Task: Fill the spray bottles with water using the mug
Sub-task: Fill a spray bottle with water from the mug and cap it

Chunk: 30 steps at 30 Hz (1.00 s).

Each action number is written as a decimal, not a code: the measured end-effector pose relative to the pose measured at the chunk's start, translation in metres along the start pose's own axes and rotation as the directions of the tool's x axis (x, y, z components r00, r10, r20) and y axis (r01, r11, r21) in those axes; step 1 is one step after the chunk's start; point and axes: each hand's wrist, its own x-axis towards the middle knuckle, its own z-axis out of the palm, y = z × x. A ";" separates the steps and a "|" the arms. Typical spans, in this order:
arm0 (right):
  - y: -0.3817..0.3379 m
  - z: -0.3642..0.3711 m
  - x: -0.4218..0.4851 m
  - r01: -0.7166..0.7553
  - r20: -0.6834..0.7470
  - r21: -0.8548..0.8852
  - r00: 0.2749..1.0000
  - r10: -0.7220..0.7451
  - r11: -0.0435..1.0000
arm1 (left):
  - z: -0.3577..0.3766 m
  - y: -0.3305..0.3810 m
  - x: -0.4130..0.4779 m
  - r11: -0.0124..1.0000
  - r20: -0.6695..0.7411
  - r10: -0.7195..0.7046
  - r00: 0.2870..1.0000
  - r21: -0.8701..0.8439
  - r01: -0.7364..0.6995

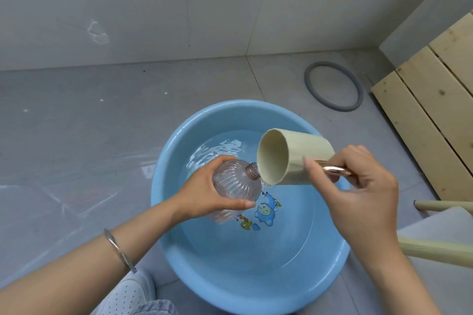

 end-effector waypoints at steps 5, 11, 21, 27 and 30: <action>0.048 0.008 -0.009 -0.337 0.007 0.148 0.940 0.340 0.930 | -0.001 -0.002 -0.001 1.000 -0.005 -0.013 1.000 -0.026 0.013; 0.091 0.030 -0.040 -0.323 0.136 -0.141 0.930 0.341 0.936 | -0.001 -0.007 0.001 1.000 -0.017 -0.009 1.000 -0.021 0.009; 0.098 0.045 -0.050 -0.267 0.181 -0.212 0.935 0.306 0.940 | 0.001 -0.007 0.001 1.000 -0.013 -0.011 1.000 -0.030 0.011; 0.093 0.026 -0.044 -0.409 0.061 -0.060 0.909 0.413 0.910 | 0.001 -0.005 -0.001 0.999 -0.011 -0.010 1.000 -0.031 0.010; 0.088 0.014 -0.037 -0.461 0.027 0.057 0.888 0.460 0.886 | 0.001 -0.004 -0.001 0.999 -0.013 -0.003 1.000 -0.048 0.002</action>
